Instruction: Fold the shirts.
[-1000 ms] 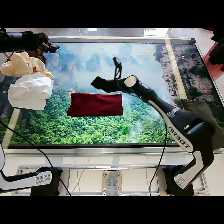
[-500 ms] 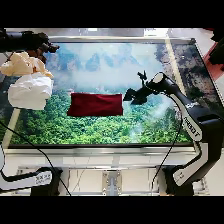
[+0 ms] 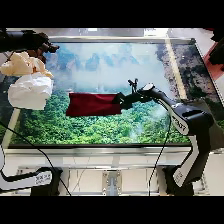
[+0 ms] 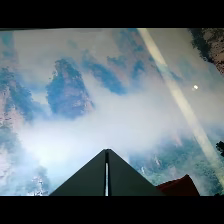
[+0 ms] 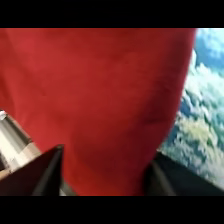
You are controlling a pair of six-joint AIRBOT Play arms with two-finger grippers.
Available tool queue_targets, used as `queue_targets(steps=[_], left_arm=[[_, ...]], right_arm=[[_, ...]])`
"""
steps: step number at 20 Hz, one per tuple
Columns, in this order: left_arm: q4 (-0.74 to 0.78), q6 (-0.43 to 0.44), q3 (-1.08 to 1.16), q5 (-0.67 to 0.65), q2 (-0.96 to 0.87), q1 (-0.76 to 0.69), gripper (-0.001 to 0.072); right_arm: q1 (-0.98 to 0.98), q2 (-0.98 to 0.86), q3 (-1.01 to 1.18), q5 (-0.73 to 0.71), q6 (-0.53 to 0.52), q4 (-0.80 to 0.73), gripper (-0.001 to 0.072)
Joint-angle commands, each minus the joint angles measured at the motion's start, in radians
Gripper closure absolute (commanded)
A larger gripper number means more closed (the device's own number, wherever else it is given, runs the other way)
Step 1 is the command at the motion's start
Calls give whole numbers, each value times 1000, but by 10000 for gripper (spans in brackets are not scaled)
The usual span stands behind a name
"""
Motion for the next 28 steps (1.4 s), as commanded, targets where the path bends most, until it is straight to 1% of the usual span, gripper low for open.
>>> queue_targets(steps=[1,2,5,7,10,13,15,16,19,20,21,22,23,24,25,26,28], left_arm=[[-2,7,1,0,0,1,681],[-2,7,1,-2,0,1,681],[3,7,1,-11,0,1,681],[5,7,1,-18,0,1,681],[1,-2,1,-21,0,1,681],[-13,-5,1,-21,0,1,681],[-34,-4,1,-21,0,1,681],[-53,-4,1,-21,0,1,681],[-108,-4,1,-21,0,1,681],[-124,-4,1,-21,0,1,681],[-138,-4,1,-21,0,0,681],[-147,-4,1,-23,0,0,681],[-162,-4,1,-26,0,0,681],[-176,-4,1,-32,0,0,681],[-190,-4,1,-40,0,0,681],[-191,-4,1,-48,0,0,682],[-190,-4,1,-51,0,0,682]], right_arm=[[29,-13,32,-45,-68,112,601],[23,-11,53,-34,-79,118,680],[-42,50,130,-16,-74,114,683],[-133,142,162,-12,-9,26,683],[-326,326,169,53,128,-222,683],[-537,517,168,225,285,-606,683],[-668,615,168,360,308,-816,683],[-726,647,168,427,307,-892,683],[-876,684,152,692,288,-1151,683],[-912,684,122,745,284,-1225,682],[-948,684,74,771,269,-1262,681],[-979,684,21,761,262,-1257,681],[-1006,684,-45,745,261,-1253,652],[-1025,684,-111,732,261,-1257,515],[-1038,684,-164,721,262,-1271,349],[-1043,684,-209,718,264,-1308,301],[-1042,684,-236,720,304,-1416,301]])
